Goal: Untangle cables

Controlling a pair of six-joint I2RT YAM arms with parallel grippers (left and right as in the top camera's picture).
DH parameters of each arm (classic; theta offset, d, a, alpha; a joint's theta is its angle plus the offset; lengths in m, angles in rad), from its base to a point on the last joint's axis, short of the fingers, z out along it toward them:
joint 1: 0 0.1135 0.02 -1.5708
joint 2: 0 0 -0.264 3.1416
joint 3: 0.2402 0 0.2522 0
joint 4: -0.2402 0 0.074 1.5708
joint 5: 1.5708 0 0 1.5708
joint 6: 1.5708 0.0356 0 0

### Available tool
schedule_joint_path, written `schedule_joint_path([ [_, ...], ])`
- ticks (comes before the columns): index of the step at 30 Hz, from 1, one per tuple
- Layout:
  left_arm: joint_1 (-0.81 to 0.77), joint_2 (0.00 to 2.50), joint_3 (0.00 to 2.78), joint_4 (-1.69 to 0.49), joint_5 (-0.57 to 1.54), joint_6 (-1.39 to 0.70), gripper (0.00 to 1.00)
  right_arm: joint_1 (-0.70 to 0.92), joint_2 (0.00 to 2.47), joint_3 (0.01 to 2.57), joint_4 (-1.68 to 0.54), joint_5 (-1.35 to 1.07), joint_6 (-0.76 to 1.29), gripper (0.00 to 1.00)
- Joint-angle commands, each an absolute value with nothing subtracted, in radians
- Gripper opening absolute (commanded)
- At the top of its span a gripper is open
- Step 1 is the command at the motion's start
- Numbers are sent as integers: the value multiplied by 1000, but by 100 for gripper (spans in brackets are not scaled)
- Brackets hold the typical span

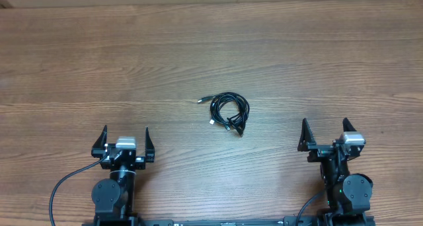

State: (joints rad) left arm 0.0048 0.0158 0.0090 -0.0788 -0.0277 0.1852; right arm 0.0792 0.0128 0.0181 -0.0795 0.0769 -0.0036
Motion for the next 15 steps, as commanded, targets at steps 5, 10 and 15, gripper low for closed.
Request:
schedule_joint_path([
  [5, 11, 4, 5, -78, -26, 171, 100, 84, 3, 8, -77, 73, 0, 100],
  [10, 11, 4, 5, -78, -26, 171, 100, 84, 3, 8, -77, 73, 0, 100],
  [15, 11, 4, 5, -78, -26, 171, 100, 84, 3, 8, -77, 73, 1, 100],
])
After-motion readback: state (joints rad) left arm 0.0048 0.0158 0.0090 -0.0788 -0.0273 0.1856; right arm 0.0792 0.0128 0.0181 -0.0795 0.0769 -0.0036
